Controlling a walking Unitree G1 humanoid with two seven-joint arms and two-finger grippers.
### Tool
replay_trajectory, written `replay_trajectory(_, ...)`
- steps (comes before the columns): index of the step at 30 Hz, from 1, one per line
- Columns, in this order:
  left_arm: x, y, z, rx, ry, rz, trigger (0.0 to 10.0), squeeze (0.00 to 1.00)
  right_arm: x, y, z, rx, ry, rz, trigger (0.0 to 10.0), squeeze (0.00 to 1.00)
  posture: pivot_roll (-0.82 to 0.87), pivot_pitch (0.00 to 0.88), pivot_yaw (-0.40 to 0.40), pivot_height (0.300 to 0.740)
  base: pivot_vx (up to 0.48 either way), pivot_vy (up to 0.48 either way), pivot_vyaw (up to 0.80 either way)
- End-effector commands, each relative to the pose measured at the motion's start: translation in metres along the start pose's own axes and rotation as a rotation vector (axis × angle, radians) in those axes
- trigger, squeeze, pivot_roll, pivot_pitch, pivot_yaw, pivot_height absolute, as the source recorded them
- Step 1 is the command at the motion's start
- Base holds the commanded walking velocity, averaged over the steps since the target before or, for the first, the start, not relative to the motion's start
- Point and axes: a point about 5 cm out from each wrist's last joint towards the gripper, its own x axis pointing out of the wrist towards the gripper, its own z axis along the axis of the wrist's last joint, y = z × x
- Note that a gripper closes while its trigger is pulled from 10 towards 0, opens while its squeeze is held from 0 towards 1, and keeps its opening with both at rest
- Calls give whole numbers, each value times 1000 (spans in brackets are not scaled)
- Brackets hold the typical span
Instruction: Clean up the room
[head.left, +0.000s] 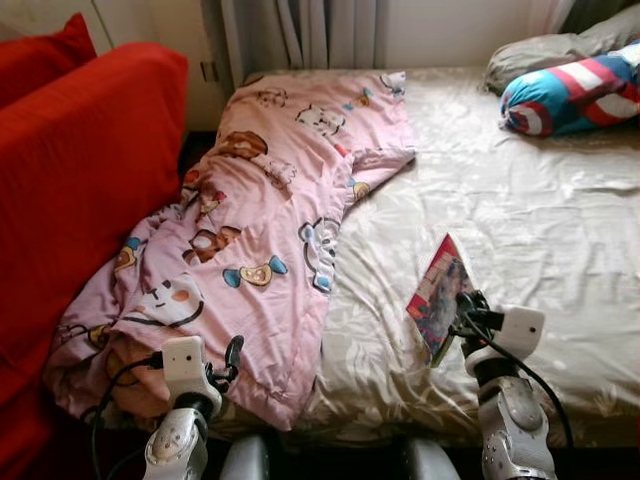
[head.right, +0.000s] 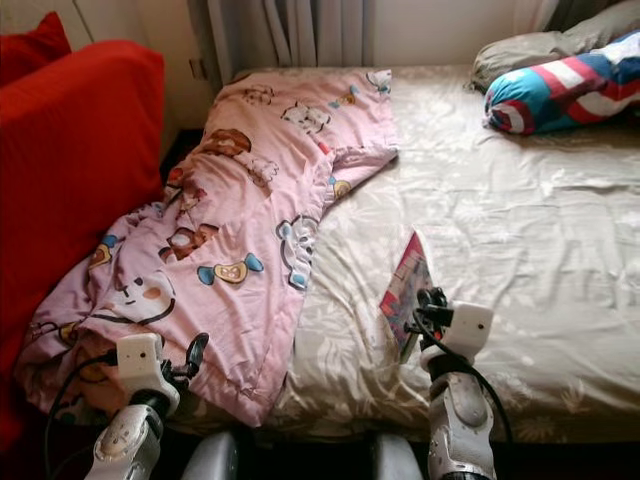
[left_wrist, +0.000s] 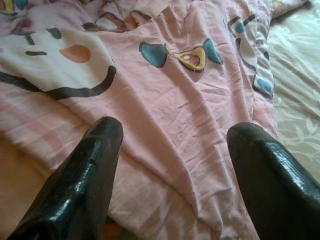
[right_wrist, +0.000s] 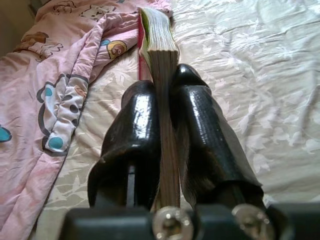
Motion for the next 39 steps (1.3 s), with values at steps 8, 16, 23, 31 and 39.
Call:
replay_trajectory(8,-13,18,-35,33,145,39,10000,0,0,4,10,-20,-44,4,10000,0,-85,23,9,740,0,0,0)
replay_trajectory(16,-37,36,-79,45,357,80,10000,0,-2,4,3,-36,-11,-9,10000,0,-87,0,10,740,0,0,0)
replay_trajectory(23,-54,43,-100,49,471,95,10000,0,-3,5,1,-25,-8,-22,10000,0,-84,0,11,740,0,0,0)
replay_trajectory(31,-63,48,-110,66,552,105,10000,0,-3,3,-4,-18,29,-56,10000,0,-85,11,11,740,0,0,-270)
replay_trajectory(39,-68,53,-113,69,576,123,10000,0,-5,3,-6,-20,39,-60,10000,0,-86,31,11,740,0,0,-695)
